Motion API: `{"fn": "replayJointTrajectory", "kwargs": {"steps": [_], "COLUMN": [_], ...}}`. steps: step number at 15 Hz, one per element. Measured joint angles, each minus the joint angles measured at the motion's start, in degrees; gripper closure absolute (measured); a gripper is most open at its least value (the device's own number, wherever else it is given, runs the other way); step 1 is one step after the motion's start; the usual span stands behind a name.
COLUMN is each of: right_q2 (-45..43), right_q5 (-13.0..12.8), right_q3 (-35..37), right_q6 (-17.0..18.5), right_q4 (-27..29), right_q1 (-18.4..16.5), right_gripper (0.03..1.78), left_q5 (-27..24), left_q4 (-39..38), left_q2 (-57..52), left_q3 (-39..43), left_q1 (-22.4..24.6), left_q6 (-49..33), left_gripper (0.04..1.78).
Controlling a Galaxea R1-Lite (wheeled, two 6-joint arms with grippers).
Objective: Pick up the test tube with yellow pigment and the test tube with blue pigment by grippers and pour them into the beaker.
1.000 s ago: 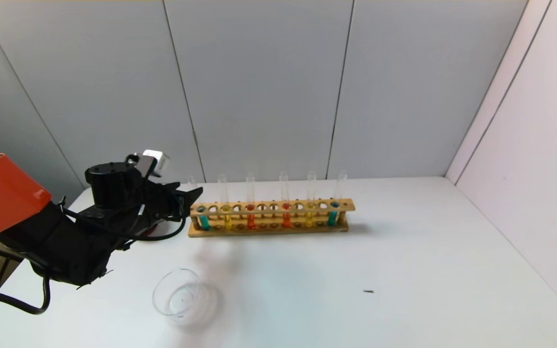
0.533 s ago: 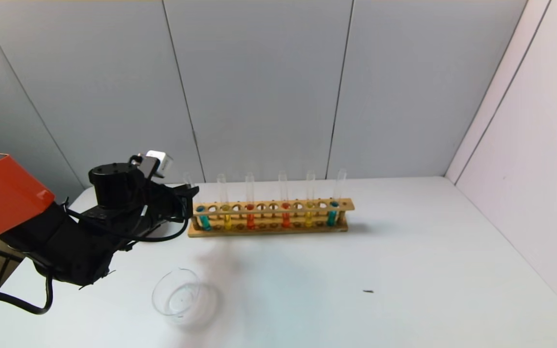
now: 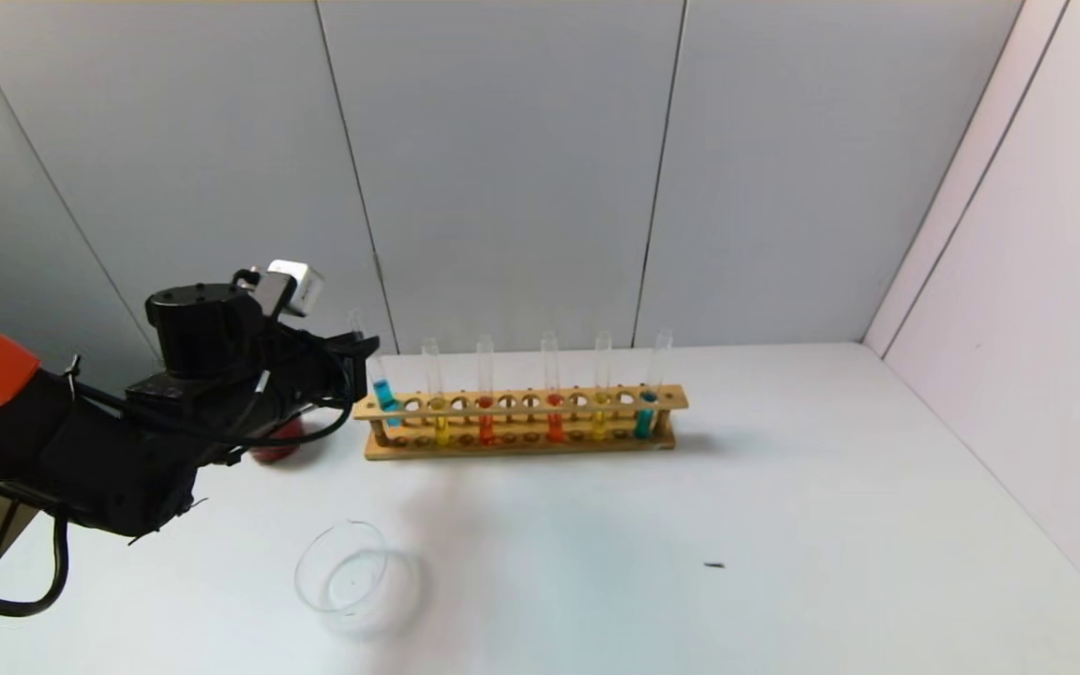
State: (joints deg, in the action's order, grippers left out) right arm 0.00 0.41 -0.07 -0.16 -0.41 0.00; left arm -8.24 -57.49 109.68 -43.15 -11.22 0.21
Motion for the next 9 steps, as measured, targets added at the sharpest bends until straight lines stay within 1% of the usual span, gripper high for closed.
{"fn": "replayJointTrajectory", "kwargs": {"steps": [3, 9], "right_q2": [0.0, 0.0], "right_q5": [0.0, 0.0], "right_q3": [0.0, 0.0], "right_q6": [0.0, 0.0], "right_q4": [0.0, 0.0], "right_q1": [0.0, 0.0], "right_gripper": [0.07, 0.07], "left_q5": [1.2, 1.9], "left_q4": [1.0, 2.3], "left_q2": [-1.7, -1.9], "left_q3": [-0.6, -2.7], "left_q1": [-0.4, -1.5], "left_q6": [0.2, 0.2], "left_gripper": [1.52, 1.52]}}
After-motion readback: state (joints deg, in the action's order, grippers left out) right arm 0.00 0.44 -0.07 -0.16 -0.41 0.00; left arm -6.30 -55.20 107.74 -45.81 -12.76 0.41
